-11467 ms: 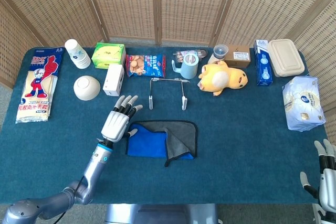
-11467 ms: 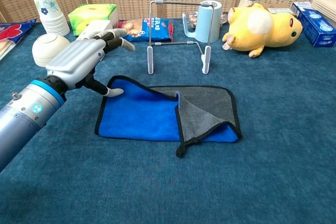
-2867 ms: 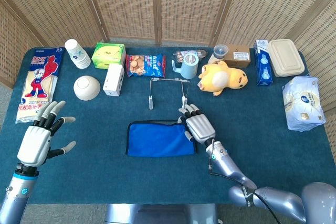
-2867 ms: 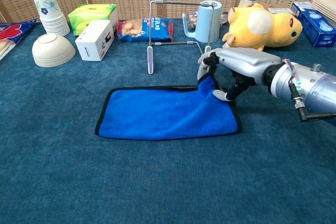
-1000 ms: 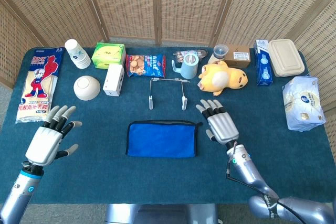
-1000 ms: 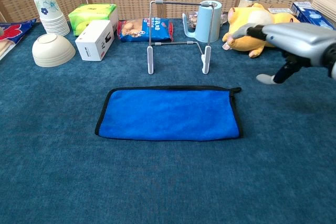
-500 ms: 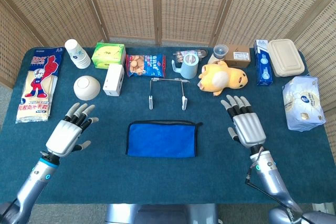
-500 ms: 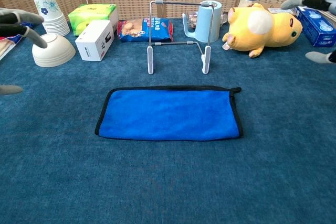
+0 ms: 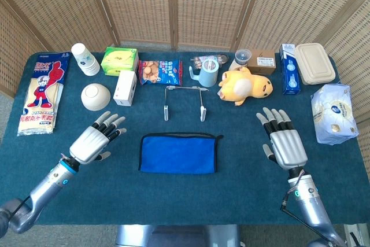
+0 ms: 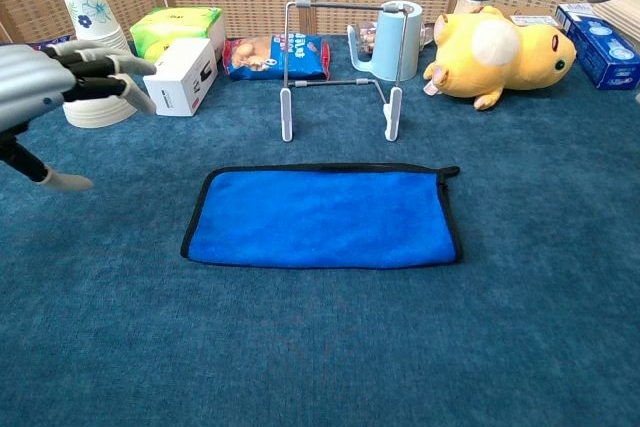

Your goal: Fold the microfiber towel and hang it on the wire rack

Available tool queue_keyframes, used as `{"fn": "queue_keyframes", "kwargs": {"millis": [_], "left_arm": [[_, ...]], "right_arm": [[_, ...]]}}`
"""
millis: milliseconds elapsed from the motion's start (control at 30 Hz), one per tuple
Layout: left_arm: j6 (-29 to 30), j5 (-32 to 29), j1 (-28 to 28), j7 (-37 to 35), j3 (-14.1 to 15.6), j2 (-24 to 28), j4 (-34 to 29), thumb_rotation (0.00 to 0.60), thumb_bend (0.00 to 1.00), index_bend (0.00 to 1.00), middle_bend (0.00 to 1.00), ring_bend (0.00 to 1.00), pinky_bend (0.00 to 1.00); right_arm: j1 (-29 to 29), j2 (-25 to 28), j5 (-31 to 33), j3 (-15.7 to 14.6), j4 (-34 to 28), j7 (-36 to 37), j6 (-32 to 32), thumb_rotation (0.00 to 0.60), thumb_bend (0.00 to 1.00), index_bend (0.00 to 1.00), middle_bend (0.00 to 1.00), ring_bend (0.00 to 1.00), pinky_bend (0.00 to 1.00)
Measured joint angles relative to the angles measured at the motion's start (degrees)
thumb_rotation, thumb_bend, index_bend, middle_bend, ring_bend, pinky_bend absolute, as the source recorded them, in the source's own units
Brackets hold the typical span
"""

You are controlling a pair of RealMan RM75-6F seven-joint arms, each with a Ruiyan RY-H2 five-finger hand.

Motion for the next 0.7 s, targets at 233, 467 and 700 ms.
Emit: {"fn": "queue_keyframes", "kwargs": {"millis": [233,467,700], "left_arm": [[-0.4,3.3,-3.4,-3.6,2.0,-4.3,6.8,0.6,0.14,0.22,0.07,0.0,0.0],[0.8,6.1,-5.8,-6.4,3.9,-9.1,13.9,0.6,0.15,0.22,0.07,0.0,0.0],[2.6,7.7,-7.6,-8.1,5.5,-13.6,20.8,0.6,0.16,0.22,0.07,0.0,0.0]], "right_arm": [[-1.2,0.7,0.0,0.2,-0.4,0.1,1.0,0.6,0.33,0.03,0.0,0.0,0.0],[-2.4,1.6,-0.1,0.5,-1.1,0.3,2.1,0.6,0.33,0.03,0.0,0.0,0.0],[-3.5,2.6,-0.6,0.6,-2.0,0.5,3.1,0.6,0.33,0.03,0.0,0.0,0.0]]}}
